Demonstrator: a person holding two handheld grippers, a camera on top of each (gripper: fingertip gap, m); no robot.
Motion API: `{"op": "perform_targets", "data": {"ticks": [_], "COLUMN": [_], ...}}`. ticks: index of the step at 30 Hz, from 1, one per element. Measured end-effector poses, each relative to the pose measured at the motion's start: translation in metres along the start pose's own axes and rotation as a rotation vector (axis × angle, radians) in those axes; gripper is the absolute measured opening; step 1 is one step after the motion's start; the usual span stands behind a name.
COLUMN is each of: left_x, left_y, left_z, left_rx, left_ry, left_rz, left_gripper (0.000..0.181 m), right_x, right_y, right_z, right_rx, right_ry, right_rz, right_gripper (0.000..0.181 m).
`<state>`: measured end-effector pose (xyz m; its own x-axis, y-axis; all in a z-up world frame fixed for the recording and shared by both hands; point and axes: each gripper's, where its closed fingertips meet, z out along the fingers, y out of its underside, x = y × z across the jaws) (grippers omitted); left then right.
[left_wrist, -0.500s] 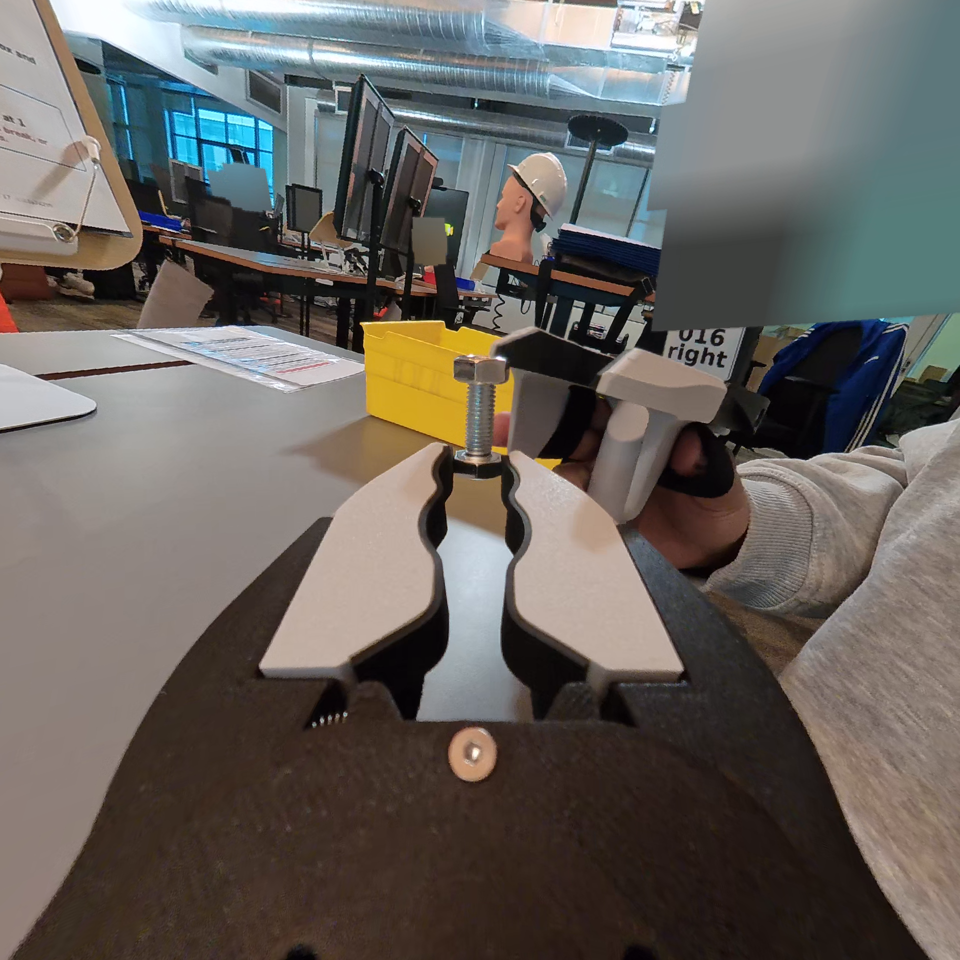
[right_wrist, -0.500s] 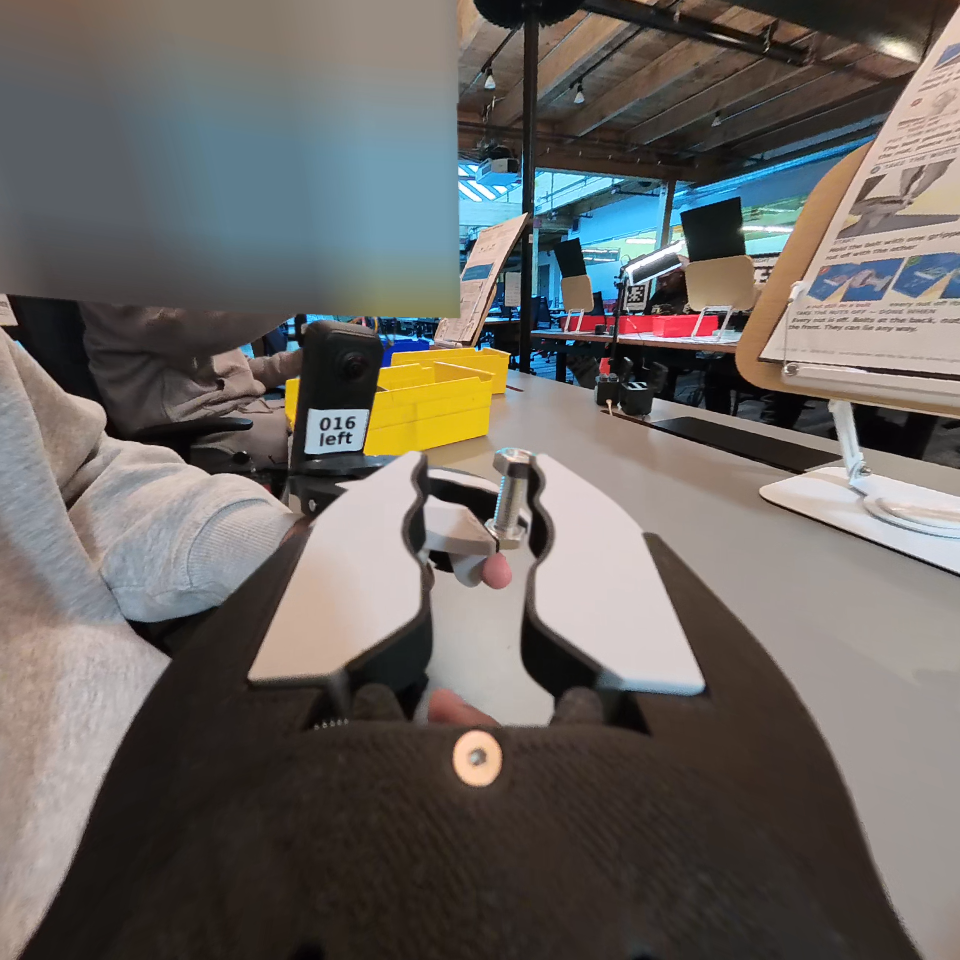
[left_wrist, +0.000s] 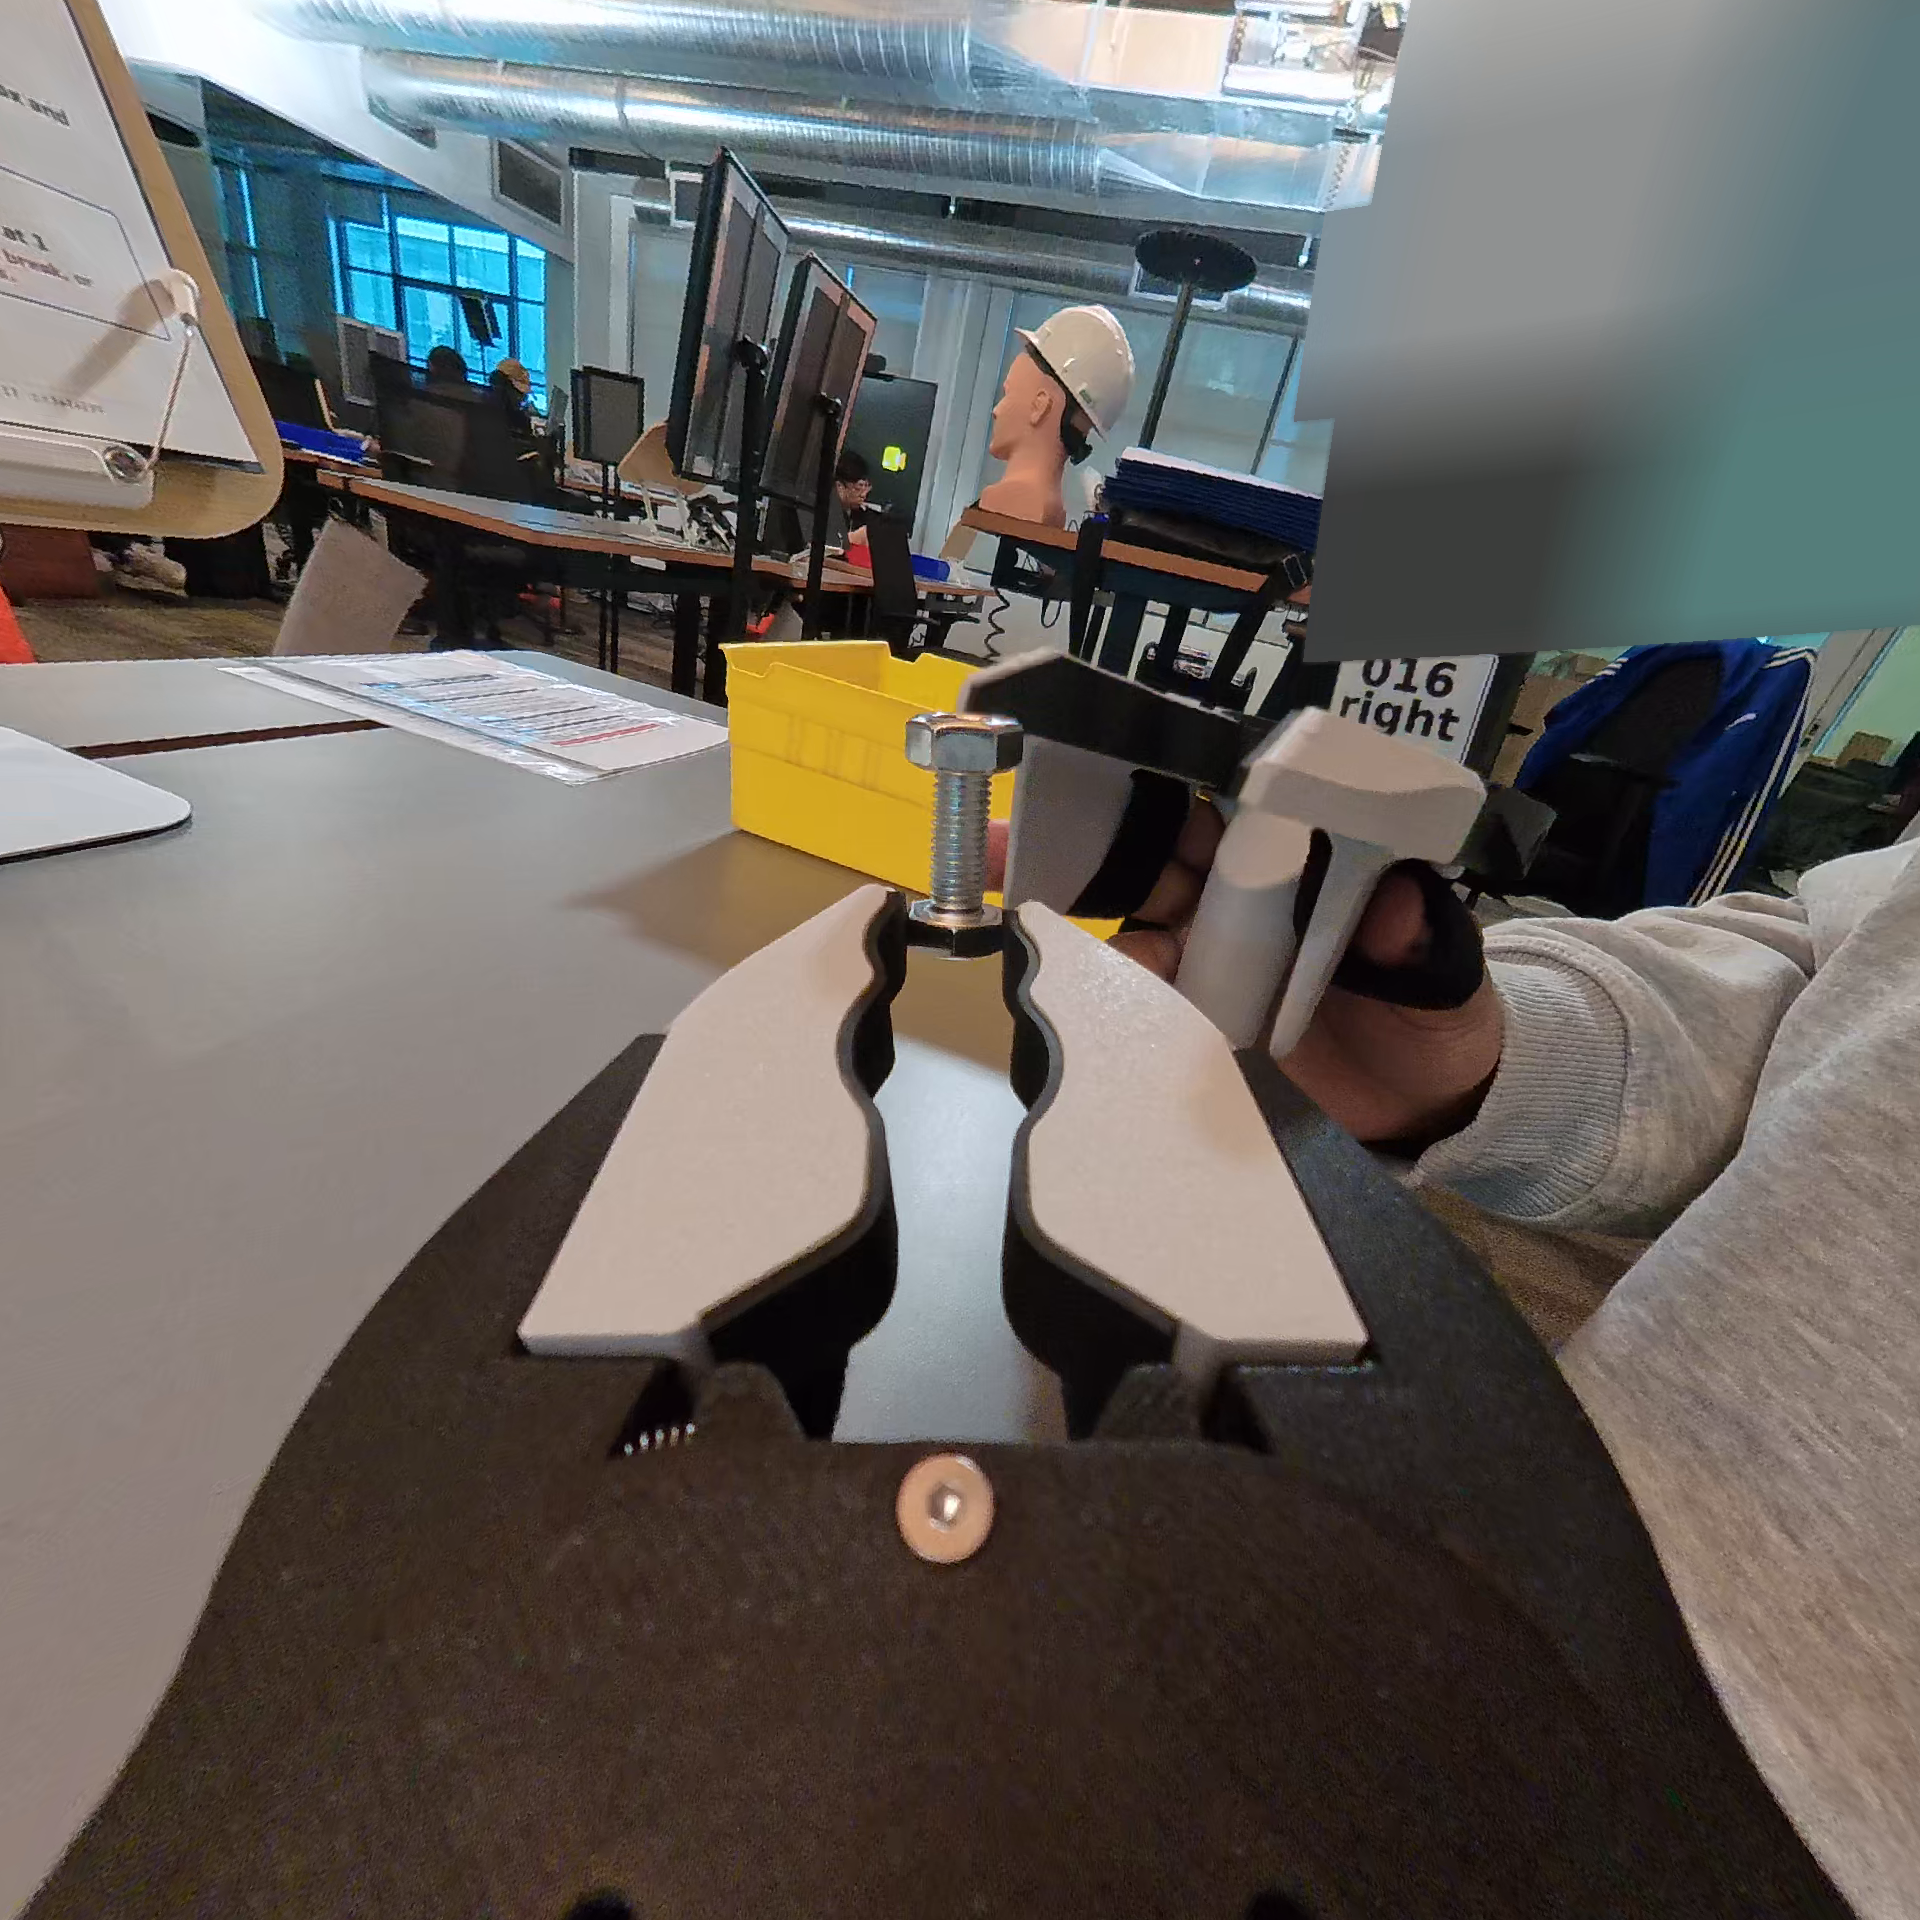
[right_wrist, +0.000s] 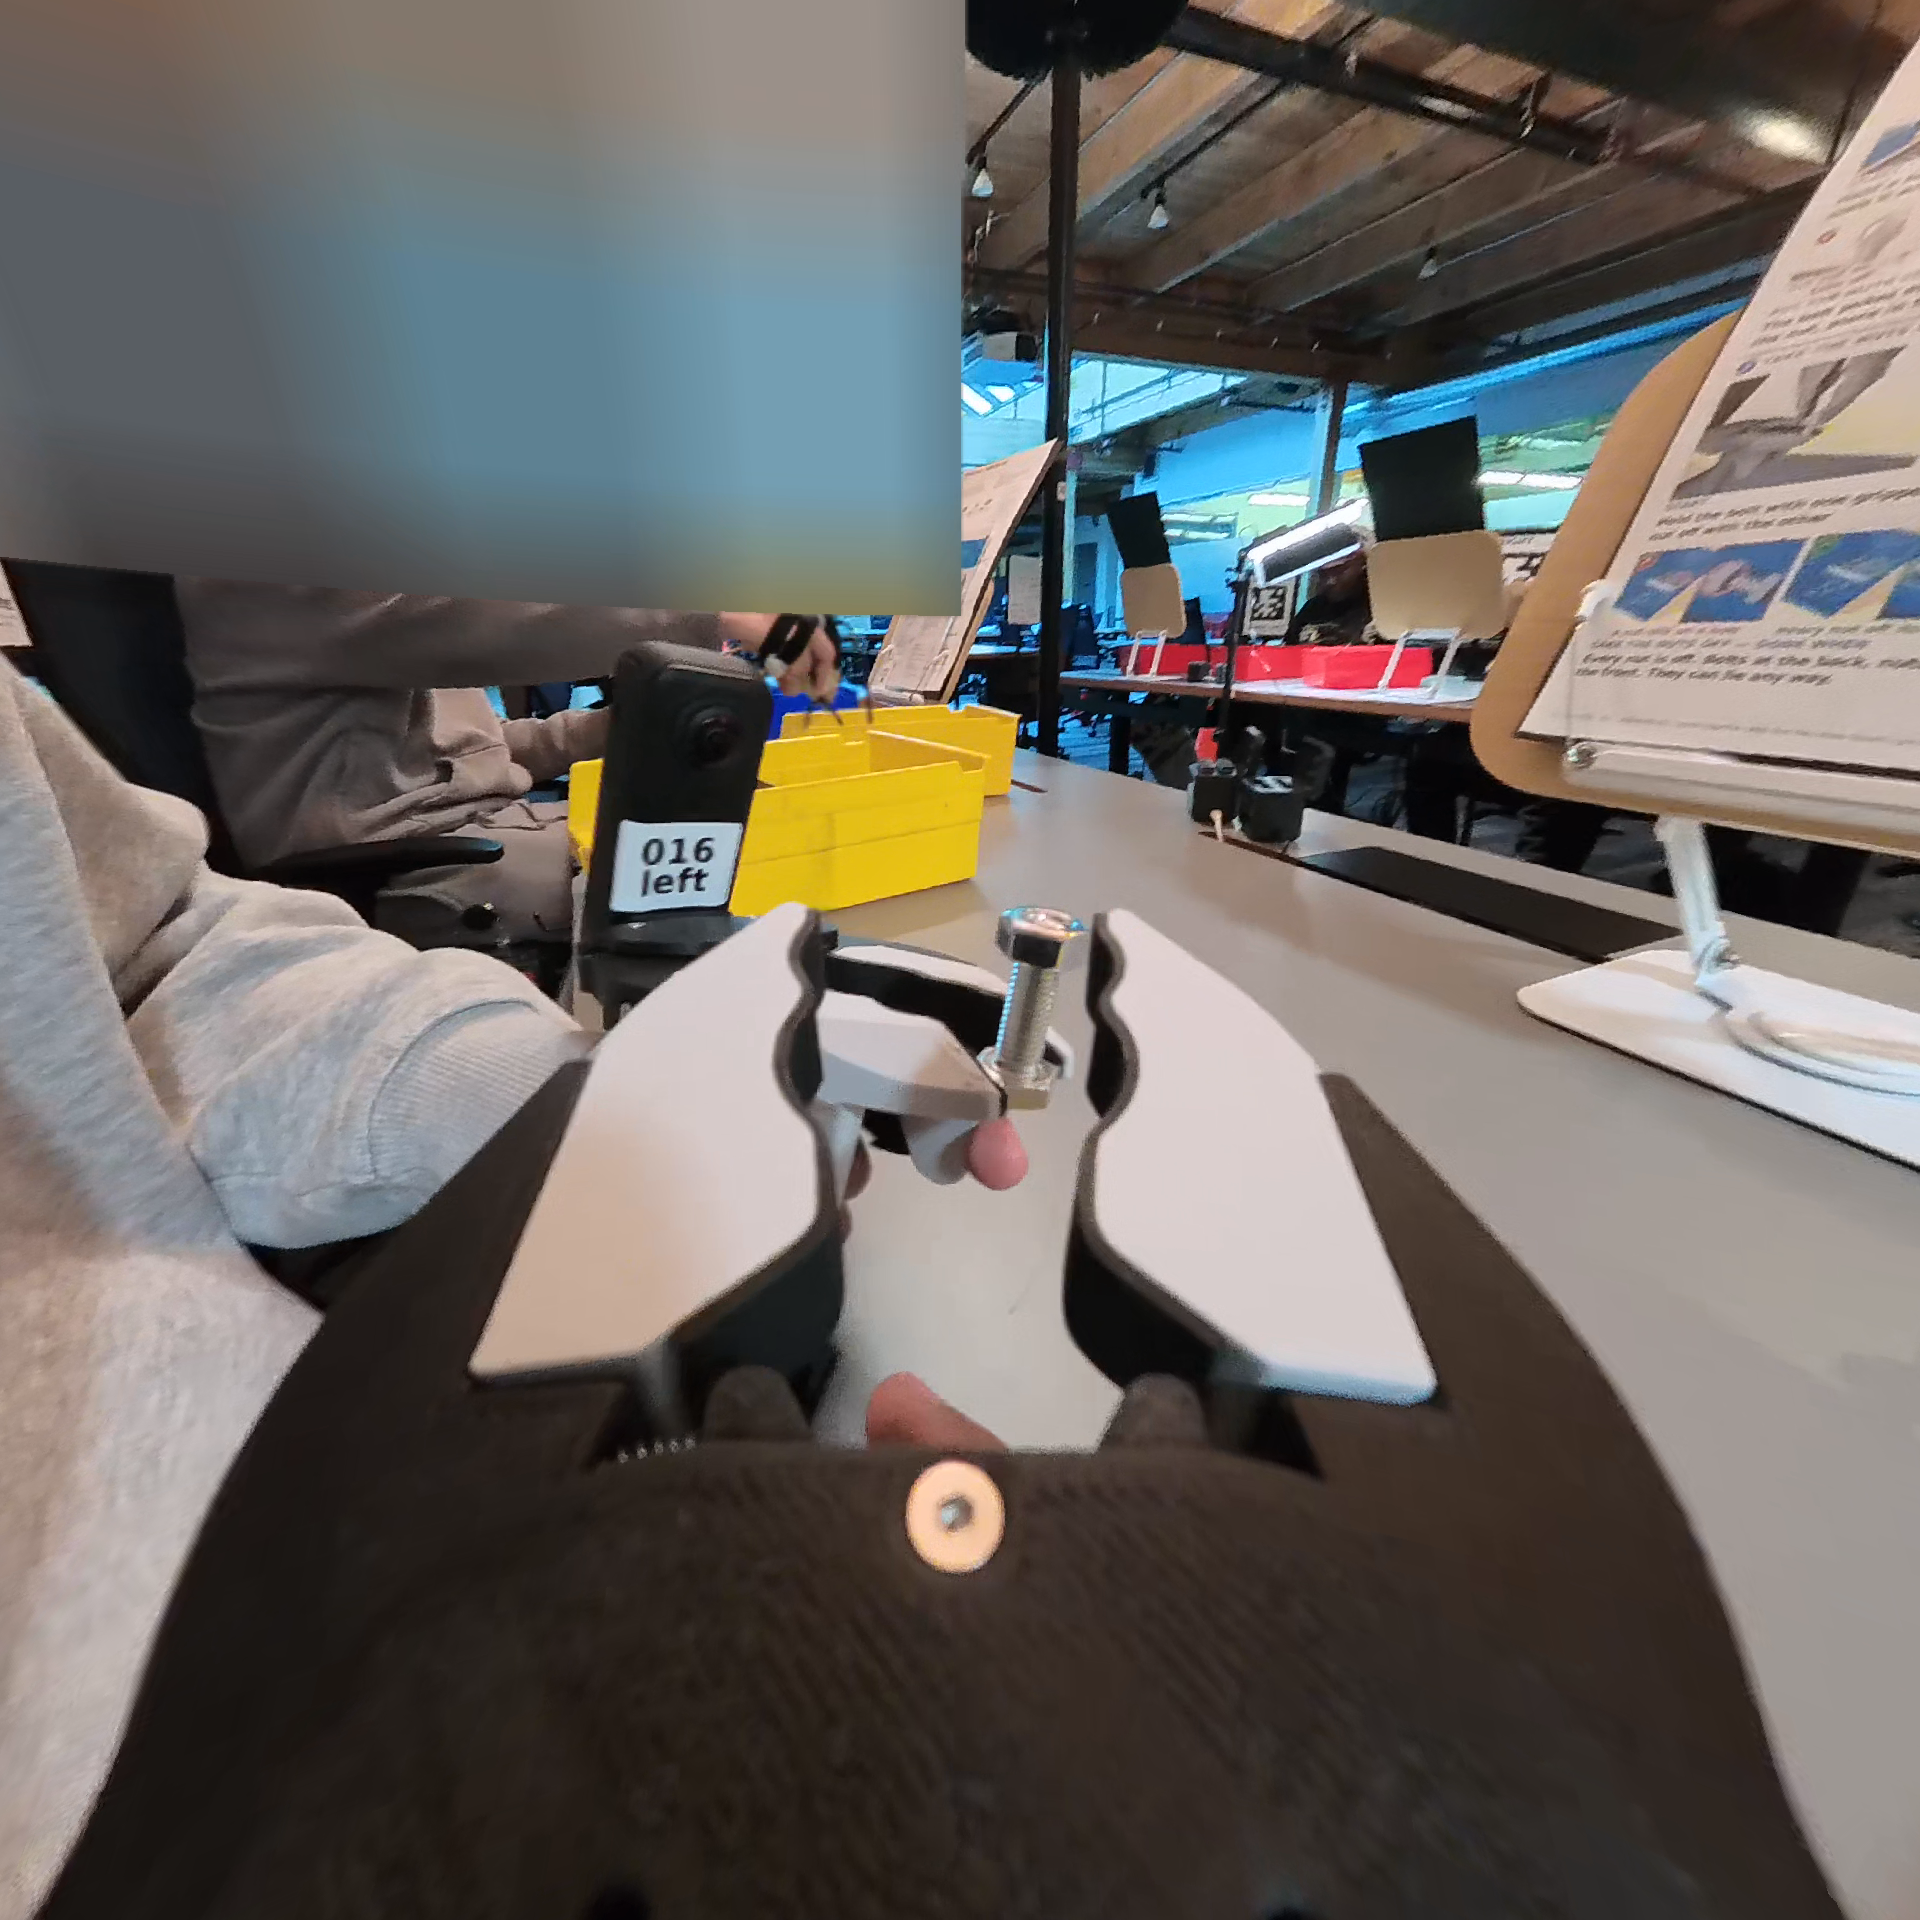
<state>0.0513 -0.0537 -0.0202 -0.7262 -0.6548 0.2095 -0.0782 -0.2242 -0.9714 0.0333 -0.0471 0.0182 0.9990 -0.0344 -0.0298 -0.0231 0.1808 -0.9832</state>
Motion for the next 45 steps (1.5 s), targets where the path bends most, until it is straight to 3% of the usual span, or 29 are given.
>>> {"op": "perform_targets", "data": {"ticks": [4,11,16,22,27,34,38,45], "left_x": [-0.0015,-0.0003,-0.0023,-0.0009,-0.0027,-0.0017,-0.0041,-0.0035], "left_y": [-0.0011,-0.0003,-0.0013,-0.0004,-0.0012,-0.0005,-0.0002,0.0001], "left_z": [-0.0007,-0.0001,-0.0007,-0.0002,-0.0007,-0.0001,-0.0004,-0.0001], "left_rx": [0.004,0.001,0.006,0.002,0.006,0.003,0.002,0.001], "left_ry": [-0.004,0.0,-0.006,-0.002,-0.006,-0.004,-0.011,-0.011], "left_rz": [-0.006,0.001,-0.011,-0.003,-0.013,-0.006,-0.02,-0.015], "left_gripper": [0.018,0.018,0.018,0.018,0.018,0.018,0.018,0.018], "right_x": [-0.0068,0.0015,-0.0034,0.0005,-0.0053,0.0003,-0.004,-0.0006], "right_y": [0.001,0.001,0.0014,0.0025,0.0022,0.0037,0.0022,0.0051], "right_z": [-0.0008,-0.0001,-0.0001,0.001,-0.0001,0.0009,-0.0007,0.0019], "right_rx": [-0.022,-0.004,-0.015,-0.012,-0.025,-0.019,-0.03,-0.025], "right_ry": [-0.043,0.006,-0.024,0.004,-0.034,-0.002,-0.022,-0.006], "right_rz": [0.018,0.006,0.014,0.005,0.019,0.017,0.013,0.032], "right_gripper": [0.029,0.048,0.037,0.049,0.032,0.047,0.03,0.048]}}
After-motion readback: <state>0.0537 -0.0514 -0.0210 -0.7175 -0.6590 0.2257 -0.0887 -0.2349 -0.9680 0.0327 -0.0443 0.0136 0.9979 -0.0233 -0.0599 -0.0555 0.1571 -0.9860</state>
